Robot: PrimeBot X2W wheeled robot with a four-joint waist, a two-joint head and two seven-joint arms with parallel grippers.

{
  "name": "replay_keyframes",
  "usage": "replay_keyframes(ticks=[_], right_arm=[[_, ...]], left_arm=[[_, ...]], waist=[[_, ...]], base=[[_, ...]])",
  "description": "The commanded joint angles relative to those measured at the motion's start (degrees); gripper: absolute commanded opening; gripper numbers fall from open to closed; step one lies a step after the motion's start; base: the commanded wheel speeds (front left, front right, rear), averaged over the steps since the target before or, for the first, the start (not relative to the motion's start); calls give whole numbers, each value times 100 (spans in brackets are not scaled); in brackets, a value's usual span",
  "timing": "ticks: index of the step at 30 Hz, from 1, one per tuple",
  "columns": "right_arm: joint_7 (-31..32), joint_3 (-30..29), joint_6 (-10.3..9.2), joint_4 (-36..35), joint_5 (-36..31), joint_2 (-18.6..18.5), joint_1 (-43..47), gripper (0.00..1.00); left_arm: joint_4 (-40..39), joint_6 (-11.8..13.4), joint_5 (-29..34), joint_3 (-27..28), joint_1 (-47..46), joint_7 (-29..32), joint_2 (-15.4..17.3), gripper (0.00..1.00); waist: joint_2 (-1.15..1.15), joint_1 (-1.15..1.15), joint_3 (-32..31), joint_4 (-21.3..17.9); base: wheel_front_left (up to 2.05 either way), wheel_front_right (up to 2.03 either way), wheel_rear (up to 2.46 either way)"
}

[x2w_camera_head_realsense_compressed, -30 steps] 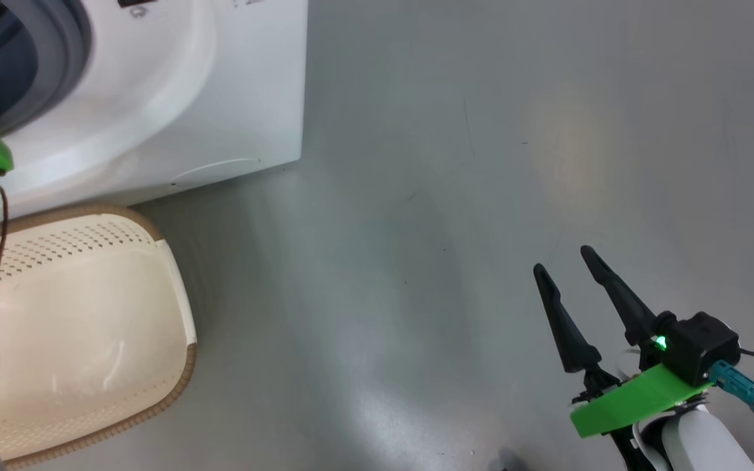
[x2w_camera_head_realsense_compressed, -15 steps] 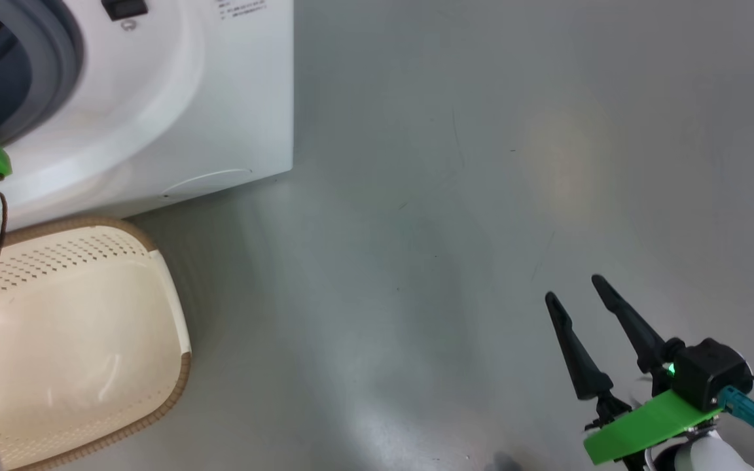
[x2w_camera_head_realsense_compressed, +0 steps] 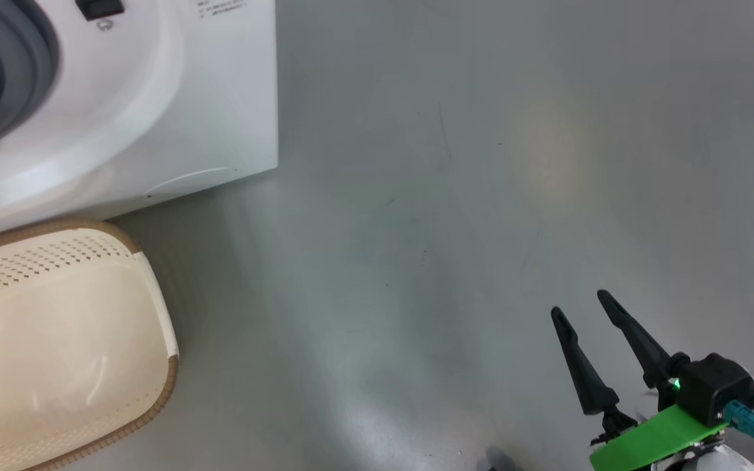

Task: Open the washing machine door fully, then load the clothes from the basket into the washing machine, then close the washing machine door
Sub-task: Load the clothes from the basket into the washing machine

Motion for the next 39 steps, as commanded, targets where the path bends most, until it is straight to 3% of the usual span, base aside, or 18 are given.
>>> replay_keyframes(ticks=[1,2,3,4,10,13,39], right_arm=[[-27,60,53,-127,-11,-107,257,100],[-27,49,53,-133,-13,-113,274,100],[-27,40,53,-140,-15,-120,288,100],[-27,34,53,-151,-15,-127,300,100],[-27,-20,53,-212,-15,-147,365,100],[-27,-33,53,-226,-13,-147,376,100],[-27,20,53,-271,6,-124,653,100]], left_arm=[[-58,30,19,32,-118,-71,323,90],[-45,38,15,27,-126,-77,328,76],[-32,44,11,20,-135,-79,335,69],[-18,48,8,13,-144,-73,343,50],[35,60,-10,-36,-186,-79,367,31],[51,58,-18,-62,-214,-103,365,1],[-40,310,-290,108,-658,-1037,819,0]], waist=[[0,0,9,-16],[0,0,9,-22],[0,0,12,-29],[0,0,15,-39],[0,0,39,-75],[0,0,63,-81],[0,0,228,-350]], base=[[0,0,0],[0,0,0],[0,0,0],[0,0,0],[0,0,0],[0,0,0],[0,0,0]])
